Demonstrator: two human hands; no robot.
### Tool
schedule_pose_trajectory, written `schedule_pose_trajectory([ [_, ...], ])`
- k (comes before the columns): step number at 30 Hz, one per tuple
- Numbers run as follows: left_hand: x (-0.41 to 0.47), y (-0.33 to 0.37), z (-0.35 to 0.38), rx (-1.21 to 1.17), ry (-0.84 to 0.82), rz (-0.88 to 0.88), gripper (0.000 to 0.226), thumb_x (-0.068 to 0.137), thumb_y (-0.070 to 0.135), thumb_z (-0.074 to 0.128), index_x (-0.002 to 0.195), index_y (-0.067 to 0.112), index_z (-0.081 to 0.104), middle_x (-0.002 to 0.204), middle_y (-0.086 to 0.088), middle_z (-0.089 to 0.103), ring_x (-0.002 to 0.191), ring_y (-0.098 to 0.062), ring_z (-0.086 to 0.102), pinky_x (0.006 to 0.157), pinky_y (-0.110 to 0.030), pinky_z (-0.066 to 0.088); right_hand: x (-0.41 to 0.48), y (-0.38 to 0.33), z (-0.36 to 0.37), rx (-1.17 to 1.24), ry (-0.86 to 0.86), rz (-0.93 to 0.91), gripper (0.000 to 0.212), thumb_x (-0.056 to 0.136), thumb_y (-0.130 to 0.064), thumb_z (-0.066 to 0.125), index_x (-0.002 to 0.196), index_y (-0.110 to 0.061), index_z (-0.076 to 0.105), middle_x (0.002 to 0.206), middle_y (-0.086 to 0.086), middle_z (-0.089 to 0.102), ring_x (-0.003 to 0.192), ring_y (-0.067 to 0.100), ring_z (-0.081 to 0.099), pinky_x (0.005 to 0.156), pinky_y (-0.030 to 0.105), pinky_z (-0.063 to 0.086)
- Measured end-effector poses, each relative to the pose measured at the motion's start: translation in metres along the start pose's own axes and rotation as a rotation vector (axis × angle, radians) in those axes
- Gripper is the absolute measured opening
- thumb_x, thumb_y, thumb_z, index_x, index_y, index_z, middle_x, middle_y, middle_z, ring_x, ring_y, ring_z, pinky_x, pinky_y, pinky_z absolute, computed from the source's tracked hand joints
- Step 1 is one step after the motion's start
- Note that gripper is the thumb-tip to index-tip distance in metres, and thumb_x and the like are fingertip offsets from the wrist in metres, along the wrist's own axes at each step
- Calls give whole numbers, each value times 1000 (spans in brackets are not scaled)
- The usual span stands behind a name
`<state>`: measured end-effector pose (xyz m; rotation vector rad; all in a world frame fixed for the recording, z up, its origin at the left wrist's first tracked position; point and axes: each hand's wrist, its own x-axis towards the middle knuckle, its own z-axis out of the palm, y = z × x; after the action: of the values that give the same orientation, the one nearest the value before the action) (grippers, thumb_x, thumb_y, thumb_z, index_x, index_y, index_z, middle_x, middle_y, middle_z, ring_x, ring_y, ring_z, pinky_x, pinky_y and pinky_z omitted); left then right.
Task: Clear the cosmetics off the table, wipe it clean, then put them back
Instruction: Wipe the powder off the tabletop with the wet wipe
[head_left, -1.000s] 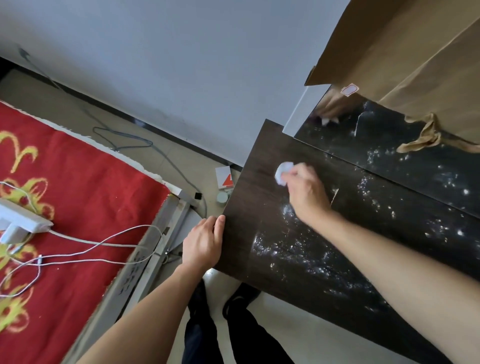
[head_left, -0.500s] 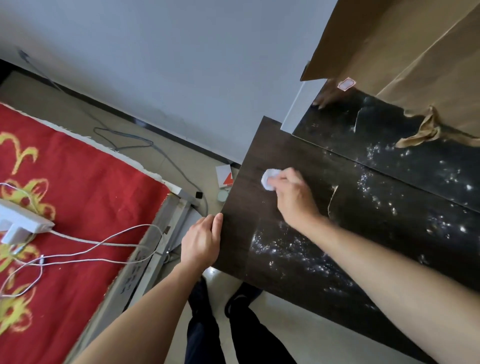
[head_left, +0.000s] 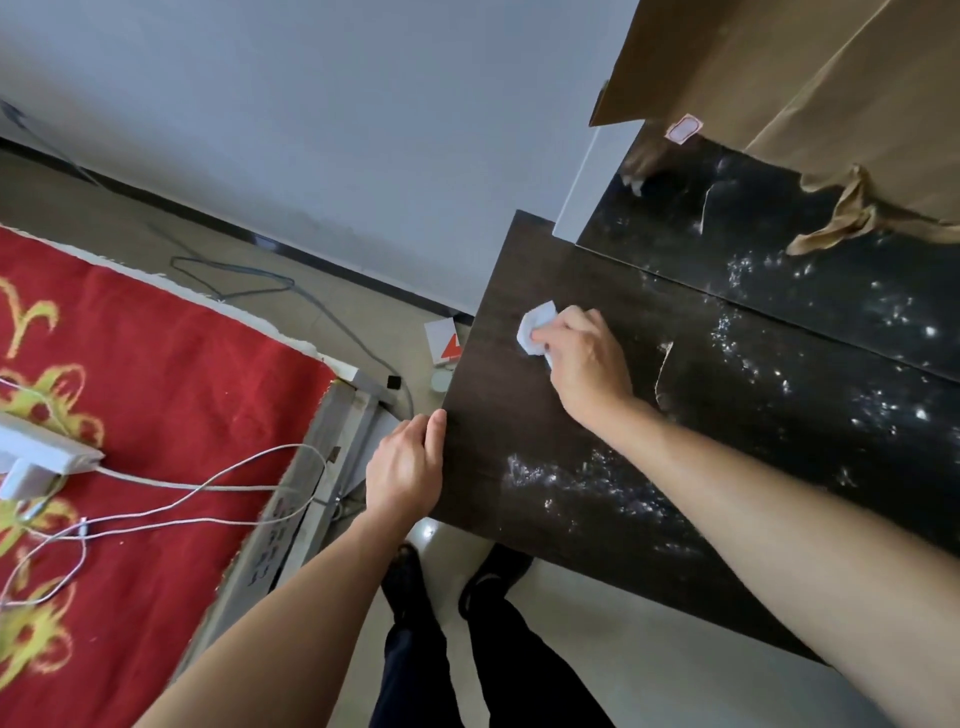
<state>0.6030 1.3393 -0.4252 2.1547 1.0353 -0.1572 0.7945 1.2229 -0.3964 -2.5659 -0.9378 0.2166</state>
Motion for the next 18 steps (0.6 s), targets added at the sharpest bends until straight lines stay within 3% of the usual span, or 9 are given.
schedule_pose_trajectory([
  [3,-1,2,-1,-5,-13,-19,42,99,48,25,67,27,41,77,4,54,76,-17,47,68,-32,32,-86,-18,3,135,-192,-176,27,73,4,68,87,-19,71,85,-2,57,79,22,51,59,36,49],
  [6,-3,3,-2,0,-16,-23,42,99,47,25,67,25,42,78,5,52,79,-21,49,69,-32,32,-106,-17,-9,179,-349,-201,26,81,1,59,93,-17,73,90,3,59,85,23,53,71,34,49],
  [11,-2,3,-1,-7,-18,-1,46,100,47,24,82,16,54,91,0,60,82,-20,49,71,-32,33,-41,-8,-4,169,-95,83,26,83,3,55,91,-13,74,91,7,60,87,27,56,75,38,48],
  [14,-2,1,-1,-15,-16,0,47,99,47,23,81,15,53,93,-1,61,88,-23,52,71,-33,33,-75,-23,8,160,-97,11,26,81,5,58,91,-12,74,88,5,61,85,25,55,73,37,49],
  [18,0,-1,0,-15,-28,18,49,99,49,20,88,16,55,101,-5,63,95,-29,56,73,-36,38,-166,-45,12,180,-151,-120,22,77,1,66,88,-18,71,84,-3,59,76,16,50,63,24,44],
])
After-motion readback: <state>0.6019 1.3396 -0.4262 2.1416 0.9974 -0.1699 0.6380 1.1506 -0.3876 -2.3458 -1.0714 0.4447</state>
